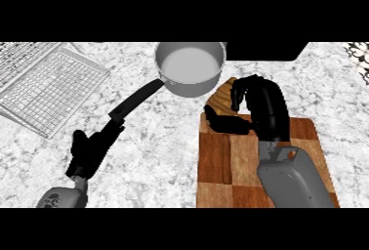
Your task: Pick the croissant from the cutting board and place it in the pot
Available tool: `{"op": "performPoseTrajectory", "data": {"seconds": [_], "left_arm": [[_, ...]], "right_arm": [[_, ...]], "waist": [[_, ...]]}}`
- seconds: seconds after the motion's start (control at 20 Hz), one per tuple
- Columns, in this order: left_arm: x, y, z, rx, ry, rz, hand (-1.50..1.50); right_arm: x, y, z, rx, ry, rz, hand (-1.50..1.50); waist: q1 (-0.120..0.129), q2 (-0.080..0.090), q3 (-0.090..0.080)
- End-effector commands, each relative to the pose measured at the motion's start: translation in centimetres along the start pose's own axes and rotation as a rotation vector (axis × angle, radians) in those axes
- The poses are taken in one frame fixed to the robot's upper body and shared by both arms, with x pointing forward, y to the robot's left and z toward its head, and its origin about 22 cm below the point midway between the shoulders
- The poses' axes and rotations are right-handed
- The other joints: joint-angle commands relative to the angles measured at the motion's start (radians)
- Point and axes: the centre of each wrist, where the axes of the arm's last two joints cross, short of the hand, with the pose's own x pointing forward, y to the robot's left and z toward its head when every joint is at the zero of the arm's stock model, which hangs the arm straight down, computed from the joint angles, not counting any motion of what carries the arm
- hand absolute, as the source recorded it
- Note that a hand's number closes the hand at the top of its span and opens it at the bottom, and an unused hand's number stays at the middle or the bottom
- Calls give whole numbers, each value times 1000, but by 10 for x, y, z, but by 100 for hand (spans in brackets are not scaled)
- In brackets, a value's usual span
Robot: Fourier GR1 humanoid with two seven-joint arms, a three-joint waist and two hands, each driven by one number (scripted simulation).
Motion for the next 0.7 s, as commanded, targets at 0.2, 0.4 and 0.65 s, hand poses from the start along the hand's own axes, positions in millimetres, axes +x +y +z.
{"op": "performPoseTrajectory", "data": {"seconds": [0.2,0.4,0.65], "left_arm": [[-14,-14,5,0,15,0,0],[11,2,-5,-9,-23,-20,0],[12,-13,-13,-19,-22,-13,0]], "right_arm": [[60,20,-68,117,42,146,150],[63,49,-85,158,56,245,150],[71,69,-104,183,69,452,150]], "waist": [[14,3,0],[19,5,0],[34,11,0]]}}
